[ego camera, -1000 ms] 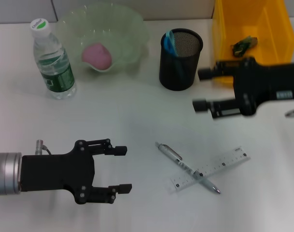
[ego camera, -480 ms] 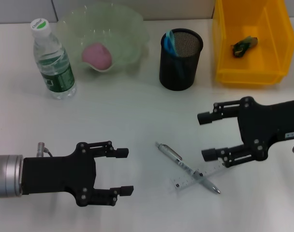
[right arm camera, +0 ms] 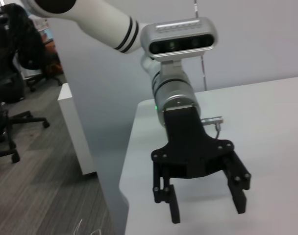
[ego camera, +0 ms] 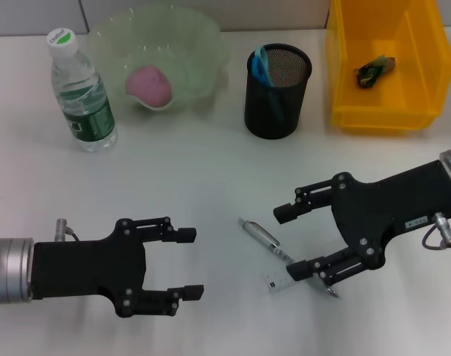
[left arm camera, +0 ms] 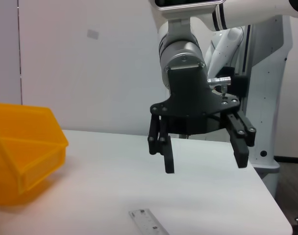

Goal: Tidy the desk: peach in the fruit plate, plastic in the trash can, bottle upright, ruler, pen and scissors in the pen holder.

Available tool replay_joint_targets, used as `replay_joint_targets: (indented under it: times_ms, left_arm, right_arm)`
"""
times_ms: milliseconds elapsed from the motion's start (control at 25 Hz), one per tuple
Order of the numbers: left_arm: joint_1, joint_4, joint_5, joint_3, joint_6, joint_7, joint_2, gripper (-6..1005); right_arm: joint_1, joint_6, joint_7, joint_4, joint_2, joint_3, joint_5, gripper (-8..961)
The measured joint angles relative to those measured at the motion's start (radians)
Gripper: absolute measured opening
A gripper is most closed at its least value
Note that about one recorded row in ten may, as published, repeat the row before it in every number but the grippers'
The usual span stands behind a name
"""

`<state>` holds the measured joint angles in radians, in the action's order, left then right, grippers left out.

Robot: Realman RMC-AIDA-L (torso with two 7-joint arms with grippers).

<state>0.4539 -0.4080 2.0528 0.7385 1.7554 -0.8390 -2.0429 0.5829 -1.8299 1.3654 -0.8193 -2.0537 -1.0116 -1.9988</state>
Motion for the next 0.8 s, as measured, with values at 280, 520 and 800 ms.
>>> replay_joint_targets:
  times_ms: [280, 520, 800]
  left_arm:
    - [0.0, -0.003, -0.001, 0.002, 0.002, 0.0, 0.001, 753]
    - [0.0, -0.003, 0.0, 0.002, 0.003, 0.0, -0.001, 753]
    - [0.005, 0.001, 0.001, 0.002, -0.002, 0.0, -0.005, 753]
  right_arm:
    - [0.01, 0.0, 0.007, -0.003, -0.003, -0.003, -0.002, 763]
    - [0.04, 0.0, 0.05, -0.036, -0.007, -0.004, -0.06, 763]
    - [0.13, 0.001, 0.167, -0.103, -0.022, -0.057, -0.186, 763]
